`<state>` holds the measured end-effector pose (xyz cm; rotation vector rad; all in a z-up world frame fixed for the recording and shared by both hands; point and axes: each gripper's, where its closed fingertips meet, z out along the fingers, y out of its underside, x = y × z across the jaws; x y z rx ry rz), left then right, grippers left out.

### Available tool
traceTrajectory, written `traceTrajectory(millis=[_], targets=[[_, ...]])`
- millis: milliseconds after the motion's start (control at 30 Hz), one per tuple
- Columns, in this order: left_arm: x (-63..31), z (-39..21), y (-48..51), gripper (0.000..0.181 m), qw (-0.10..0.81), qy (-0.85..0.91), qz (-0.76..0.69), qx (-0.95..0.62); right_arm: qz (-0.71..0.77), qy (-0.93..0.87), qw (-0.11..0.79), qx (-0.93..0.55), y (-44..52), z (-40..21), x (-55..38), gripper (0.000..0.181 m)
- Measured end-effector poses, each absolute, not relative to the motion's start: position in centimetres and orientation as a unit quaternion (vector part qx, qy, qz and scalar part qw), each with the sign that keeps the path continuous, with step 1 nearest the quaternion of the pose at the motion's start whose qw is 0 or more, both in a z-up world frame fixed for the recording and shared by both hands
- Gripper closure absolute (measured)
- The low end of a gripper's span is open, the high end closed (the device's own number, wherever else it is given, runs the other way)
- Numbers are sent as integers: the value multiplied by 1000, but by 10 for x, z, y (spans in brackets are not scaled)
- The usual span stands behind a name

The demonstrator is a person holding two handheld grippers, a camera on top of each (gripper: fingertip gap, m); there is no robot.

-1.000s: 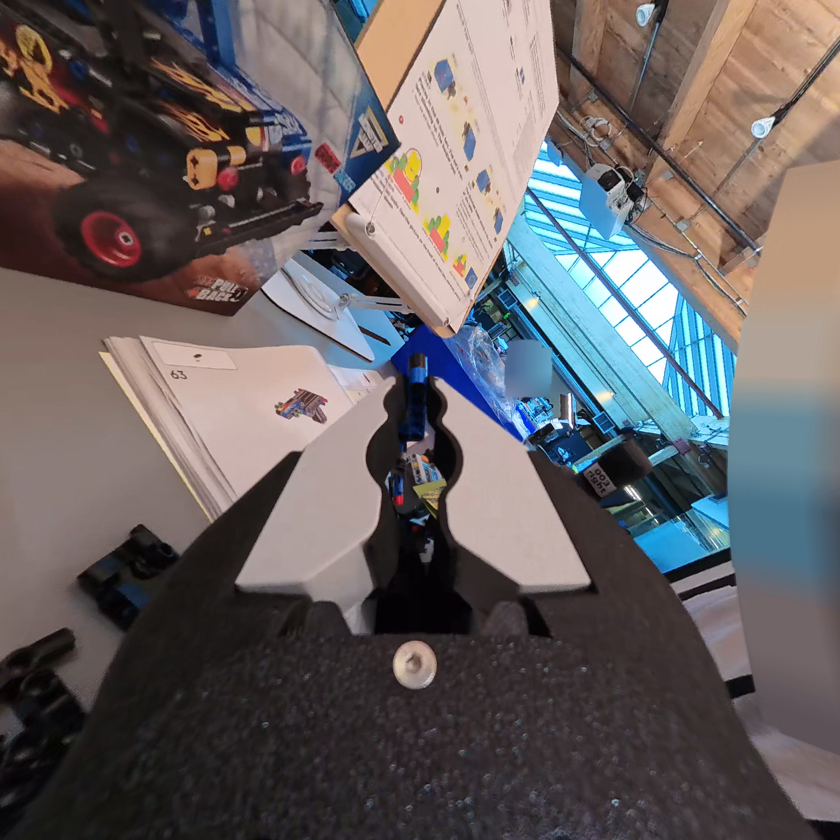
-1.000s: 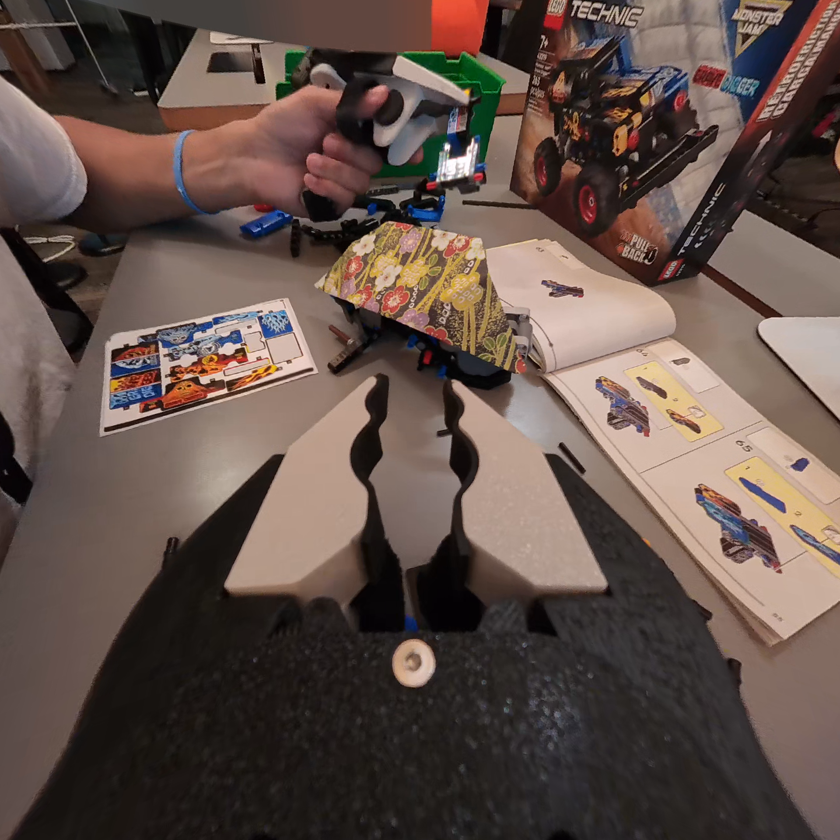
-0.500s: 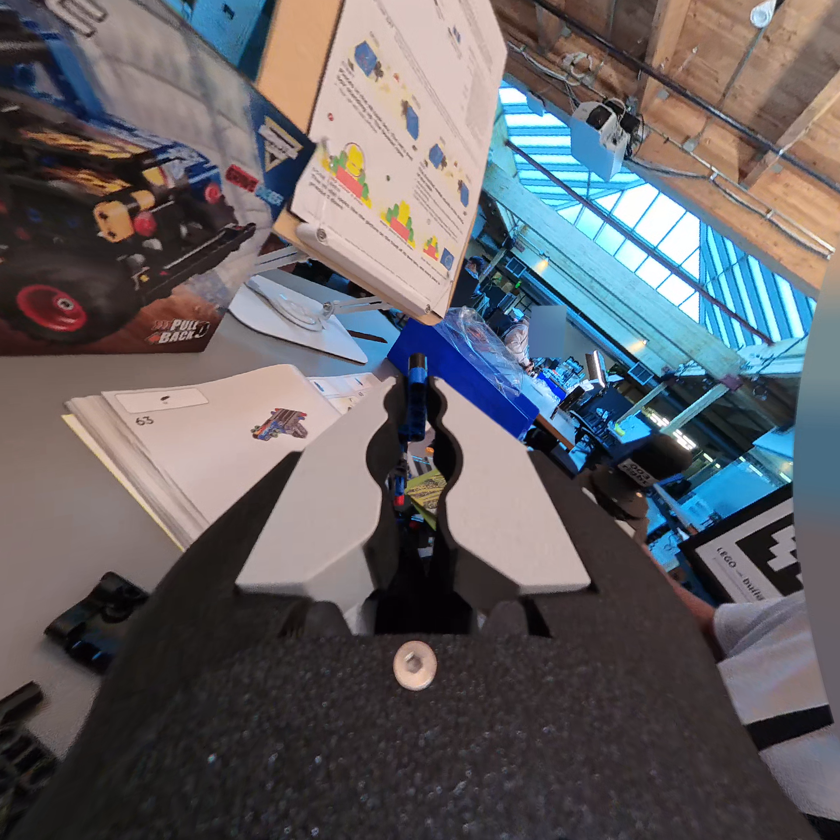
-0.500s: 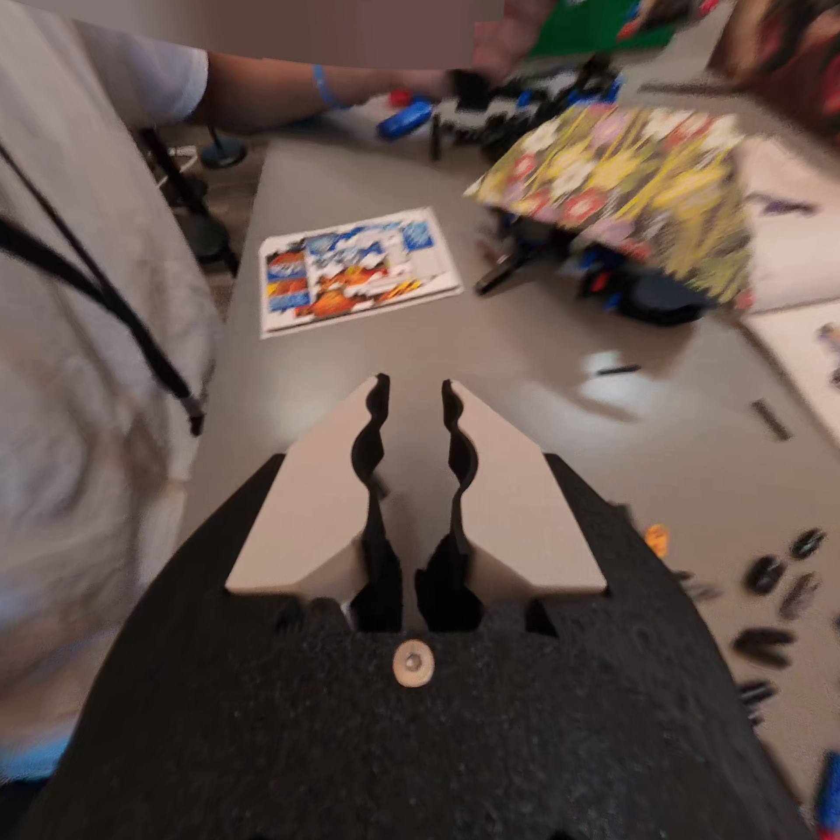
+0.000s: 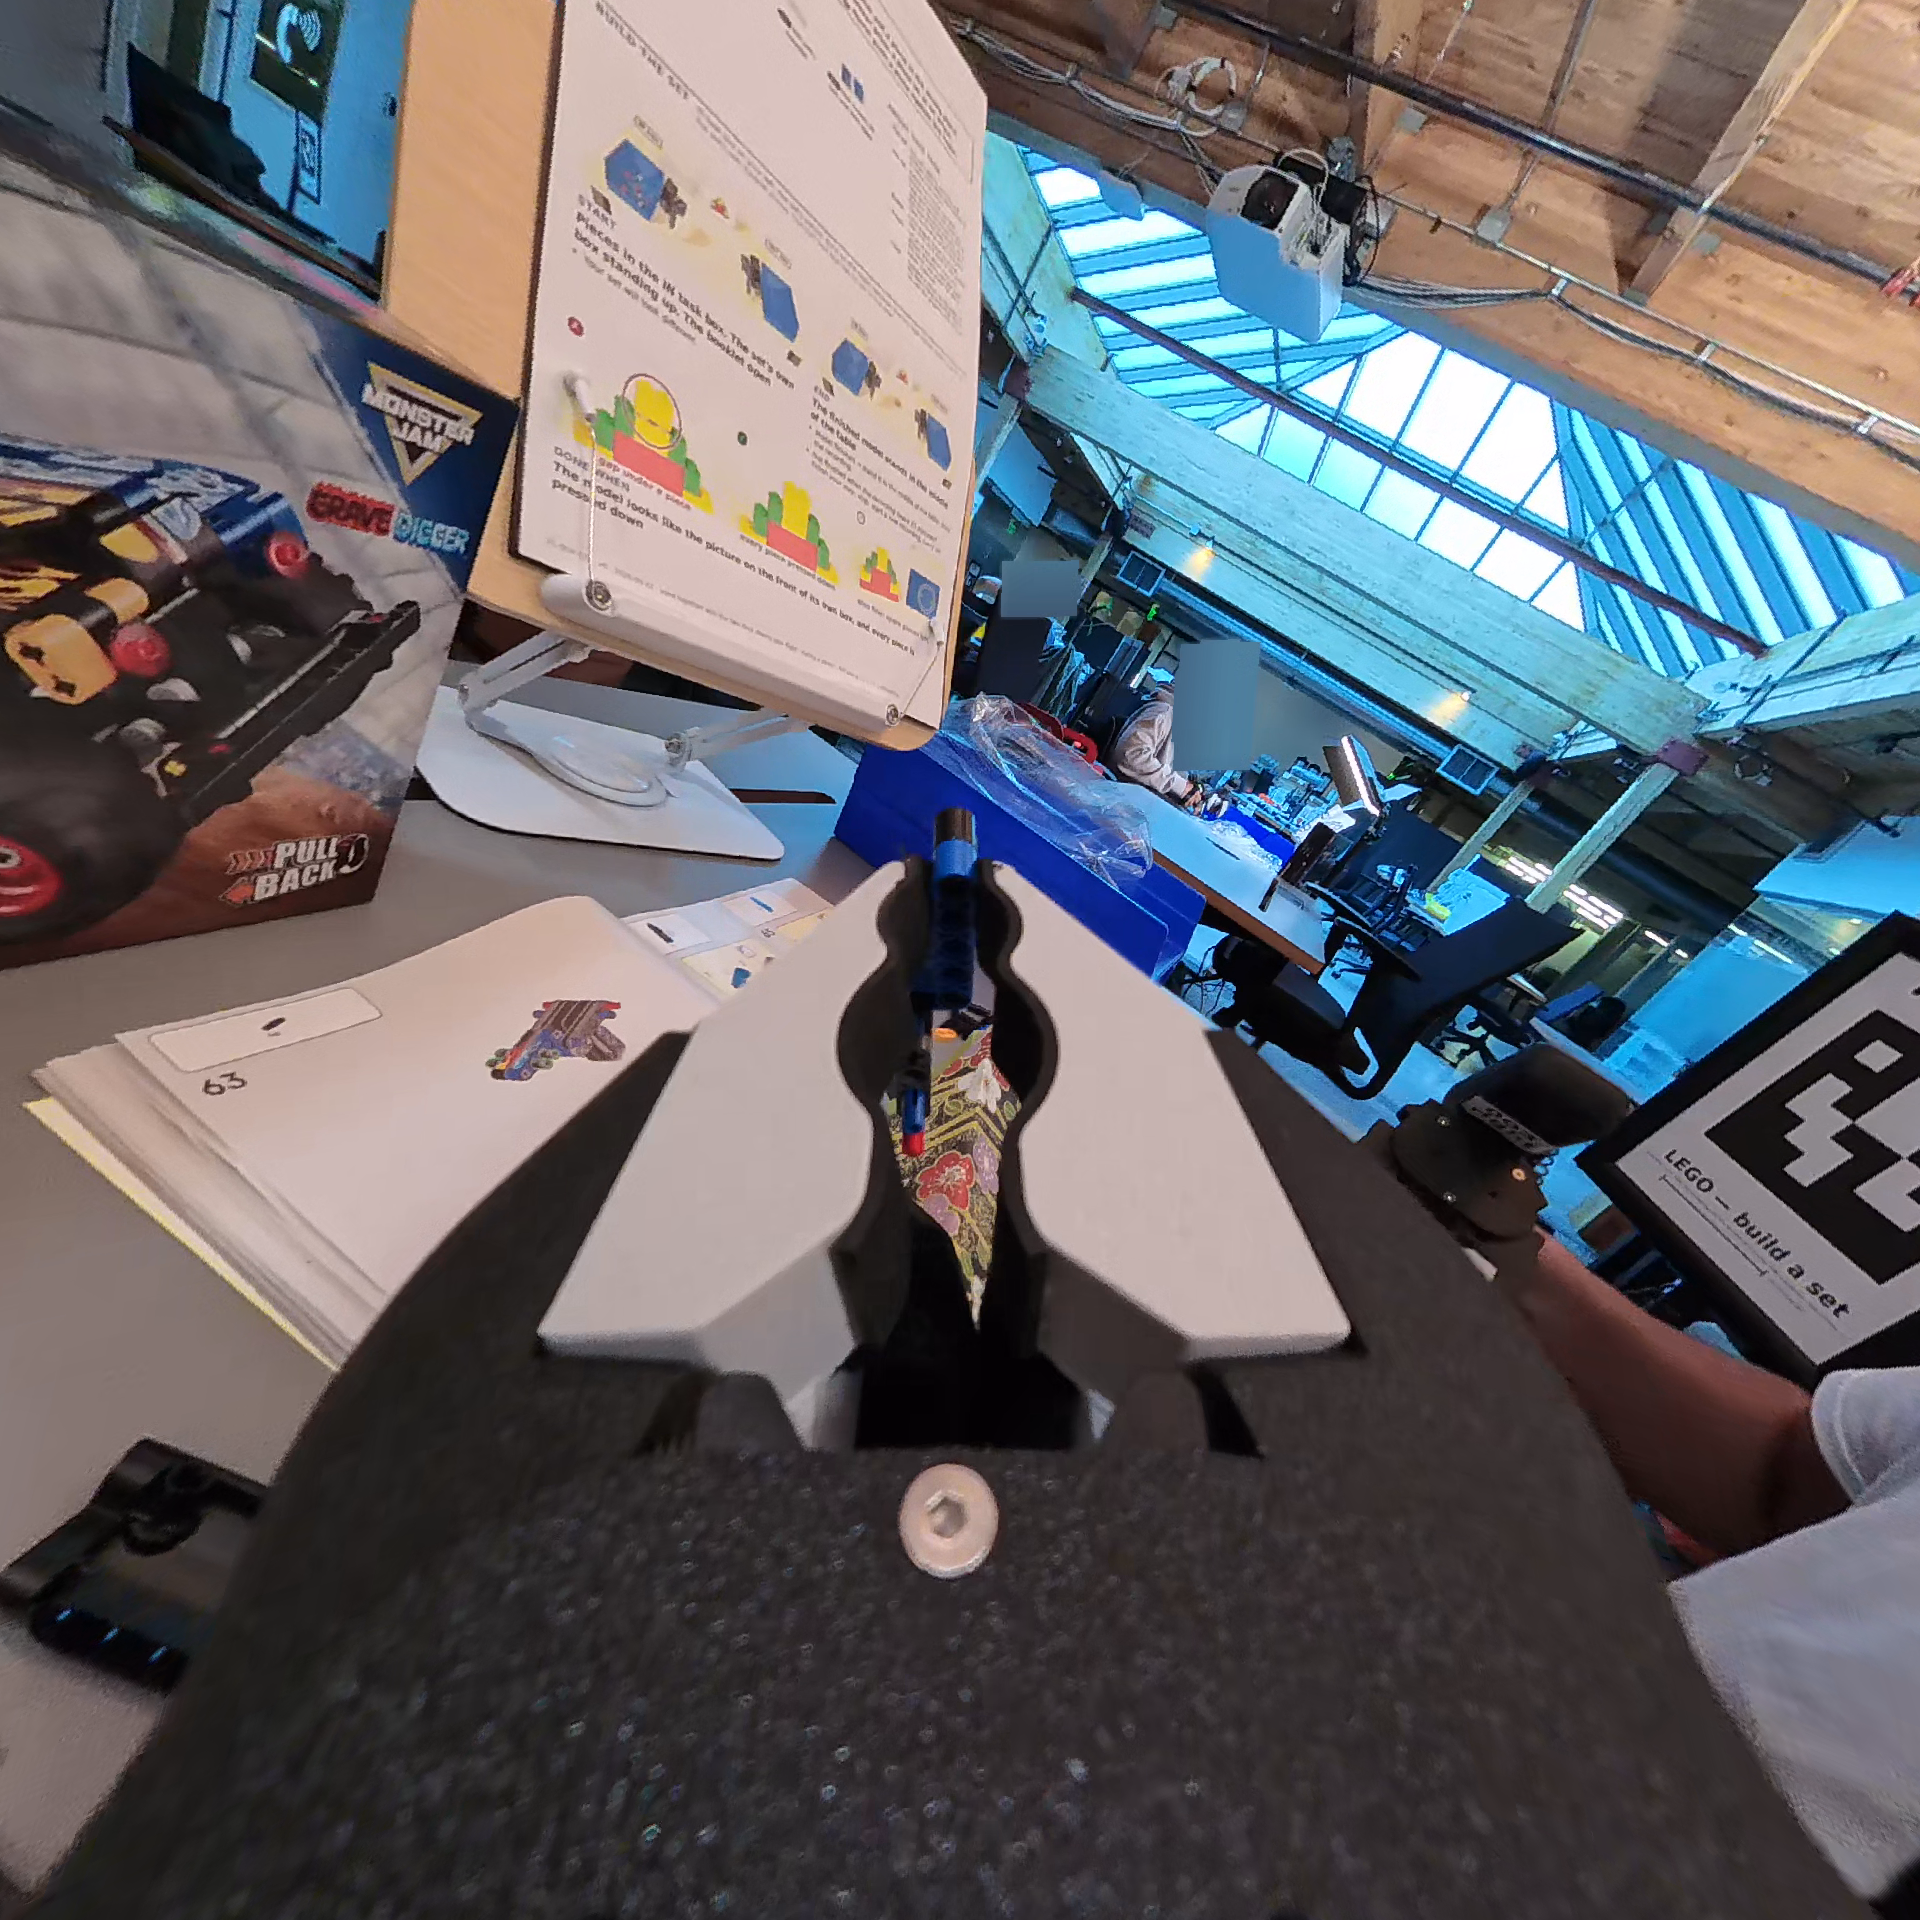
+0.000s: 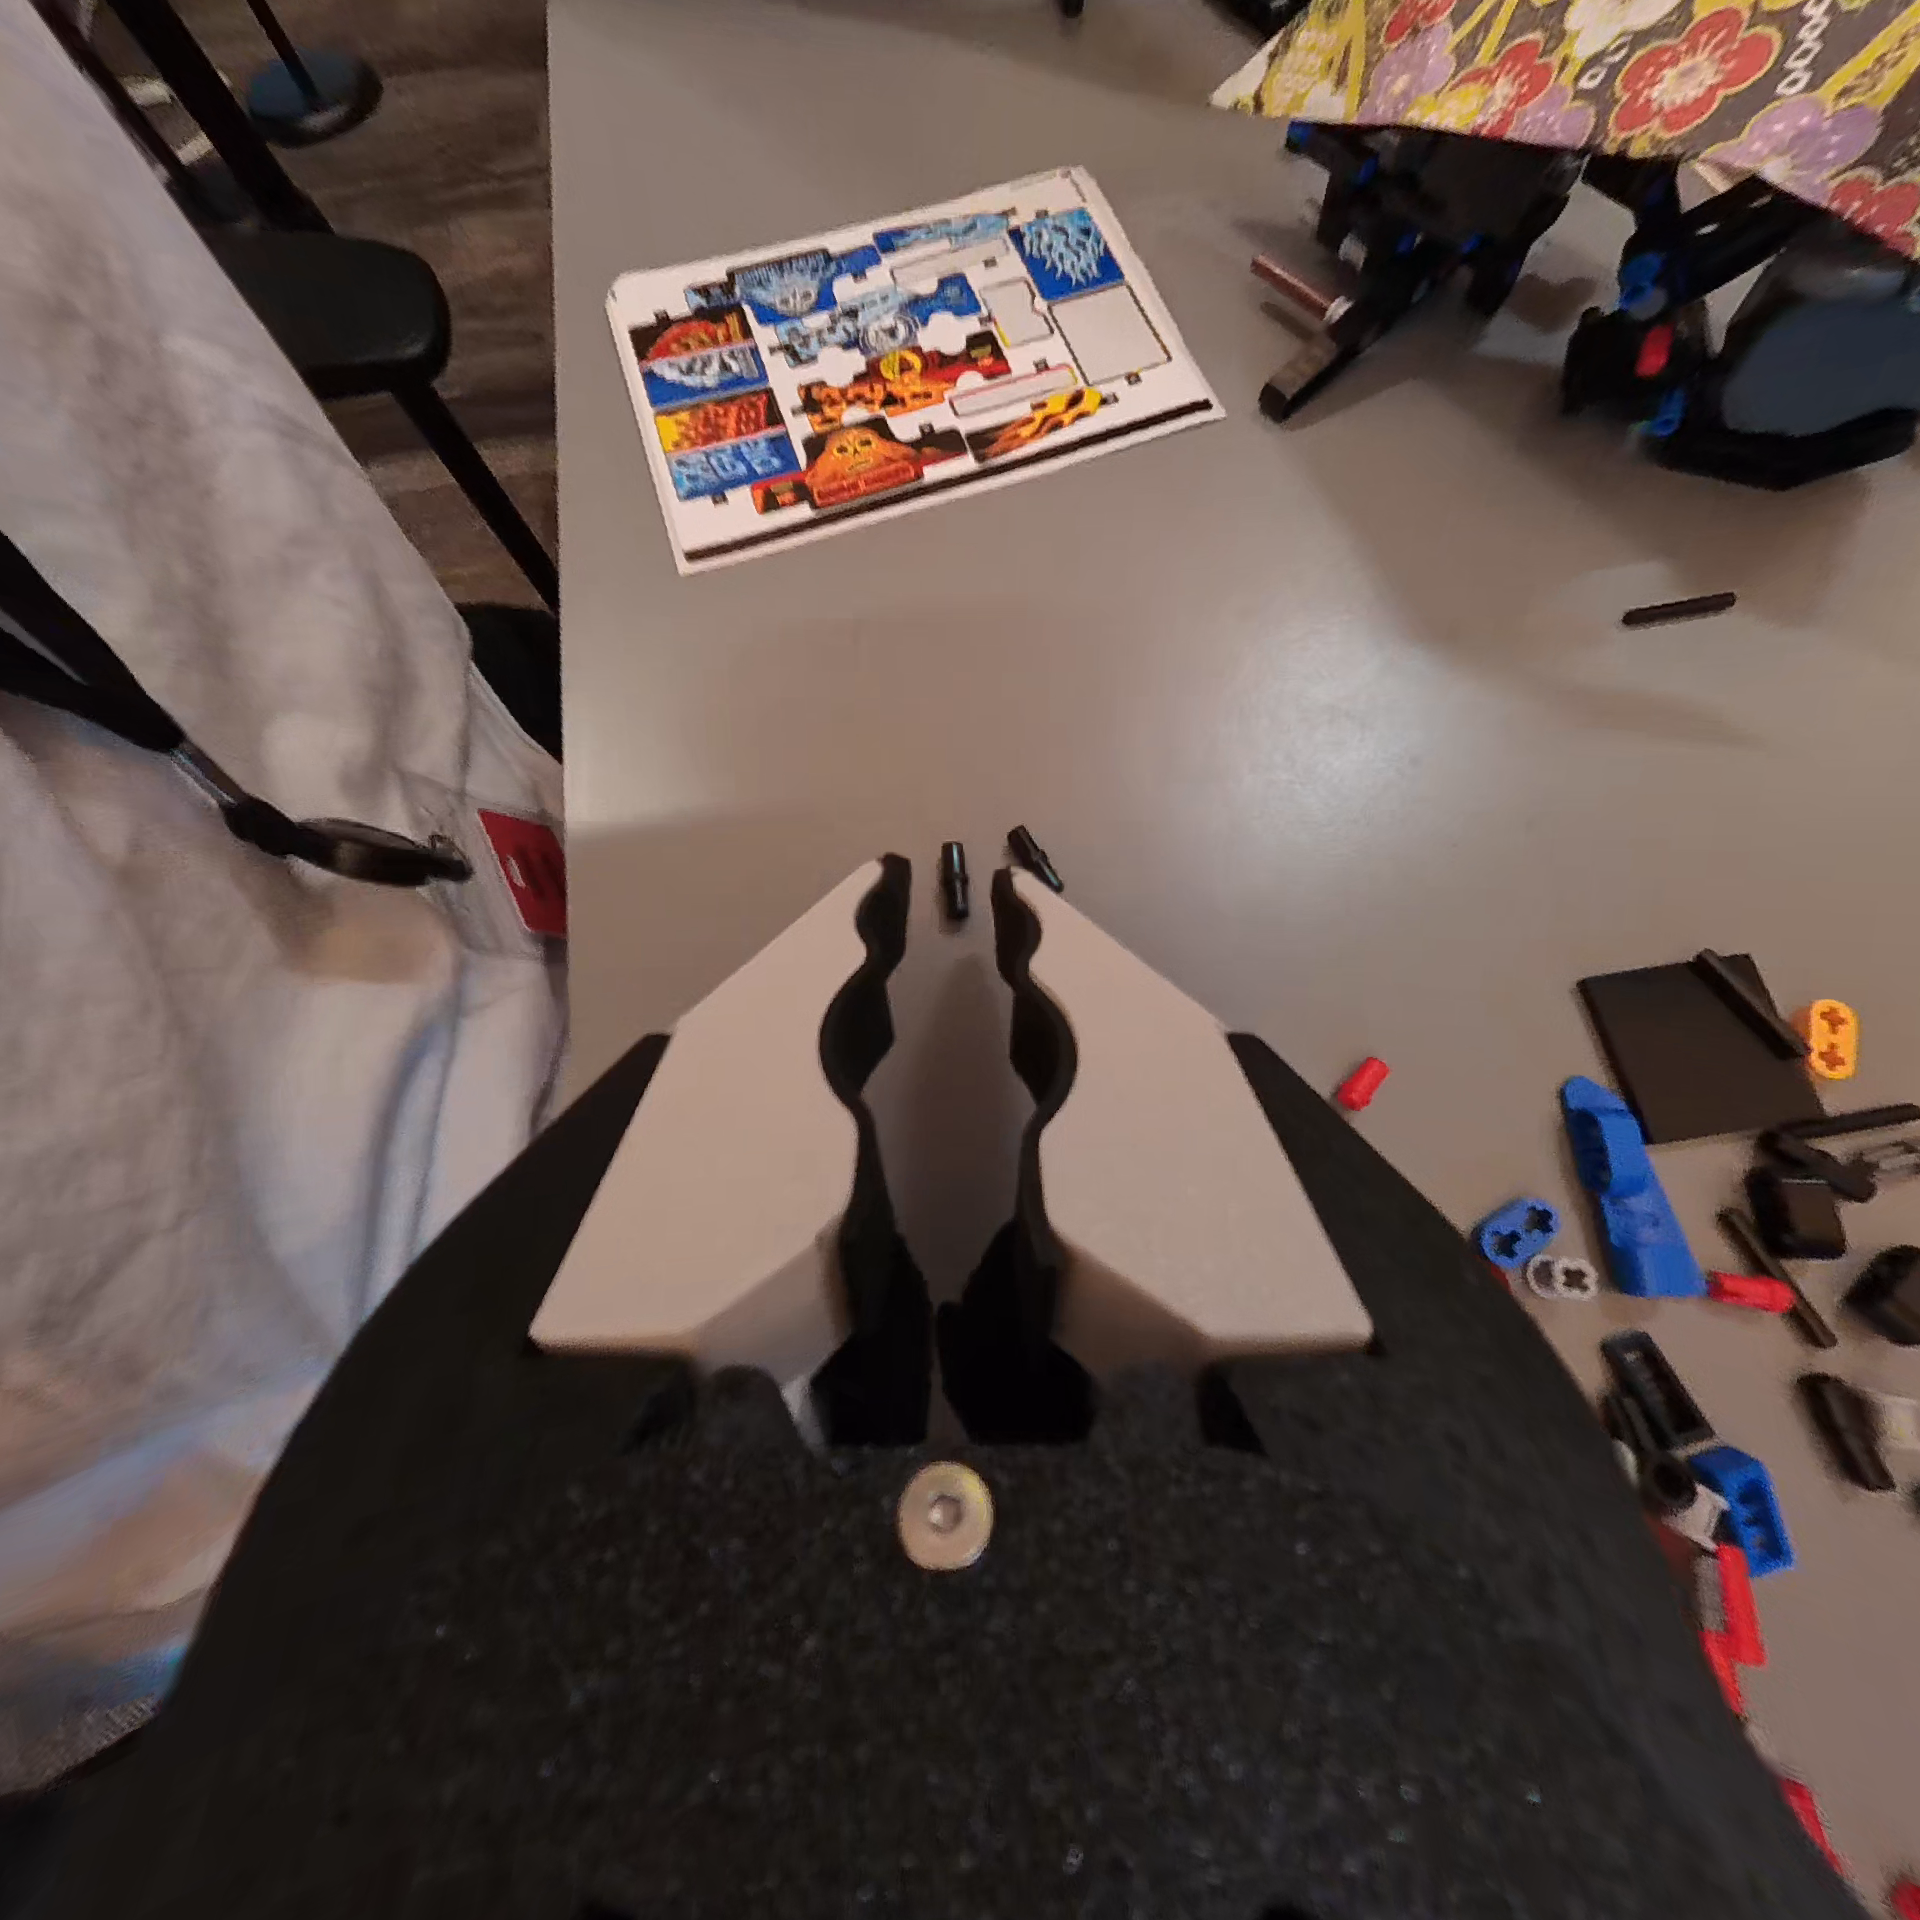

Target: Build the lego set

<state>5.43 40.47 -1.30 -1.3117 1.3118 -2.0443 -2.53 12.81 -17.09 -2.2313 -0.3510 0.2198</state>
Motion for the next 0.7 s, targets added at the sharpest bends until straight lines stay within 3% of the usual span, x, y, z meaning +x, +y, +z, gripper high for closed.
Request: traceTrajectory(millis=[400, 500, 700], targets=[[52, -13, 392, 176, 201, 494, -718, -448, 7, -180, 368, -912, 123, -177, -15, 179], [51, -12, 392, 176, 209, 498, -715, -444, -17, -178, 247, -952, 89, -159, 14, 179], [49, -9, 391, 176, 222, 506, -710, -436, -40, -127, -106, -985, -15, -153, 74, 179]])
